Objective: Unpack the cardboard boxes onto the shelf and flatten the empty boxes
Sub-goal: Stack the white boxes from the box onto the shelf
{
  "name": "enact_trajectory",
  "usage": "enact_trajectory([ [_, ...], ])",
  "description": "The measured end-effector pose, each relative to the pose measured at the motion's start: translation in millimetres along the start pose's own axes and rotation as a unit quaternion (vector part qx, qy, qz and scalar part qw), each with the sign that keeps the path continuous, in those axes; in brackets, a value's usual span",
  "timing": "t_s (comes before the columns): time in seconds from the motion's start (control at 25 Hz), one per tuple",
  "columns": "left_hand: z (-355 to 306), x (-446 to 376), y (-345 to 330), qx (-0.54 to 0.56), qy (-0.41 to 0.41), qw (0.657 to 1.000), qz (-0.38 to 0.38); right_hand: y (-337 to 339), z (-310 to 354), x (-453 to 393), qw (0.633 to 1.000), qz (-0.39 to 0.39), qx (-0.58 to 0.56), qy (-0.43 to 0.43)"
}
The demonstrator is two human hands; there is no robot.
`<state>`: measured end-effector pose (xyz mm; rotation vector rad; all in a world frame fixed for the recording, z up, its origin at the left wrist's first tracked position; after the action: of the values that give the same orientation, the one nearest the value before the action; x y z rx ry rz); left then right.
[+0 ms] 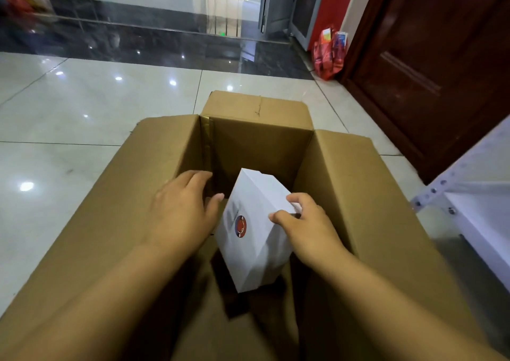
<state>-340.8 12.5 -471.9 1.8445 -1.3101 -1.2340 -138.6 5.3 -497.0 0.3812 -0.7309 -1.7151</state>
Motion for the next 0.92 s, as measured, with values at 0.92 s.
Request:
enact_trajectory([
  [0.92,-160.9,44.0,137.8,0.397,0.064,0.888,0.223,256.5,45.0,136.4,0.949,-0.091,-0.291,0.078],
])
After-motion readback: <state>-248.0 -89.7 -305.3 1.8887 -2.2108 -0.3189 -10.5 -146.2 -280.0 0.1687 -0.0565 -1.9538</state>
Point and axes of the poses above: each hand's wrist, its own x-axis away from the middle knuckle, its own y-axis out of the back of the hand, z = x × y, the point moved 3 cm from there along -x, towards the middle knuckle, and after that the axes turned 8 degrees about -z, right-handed, at the moved point
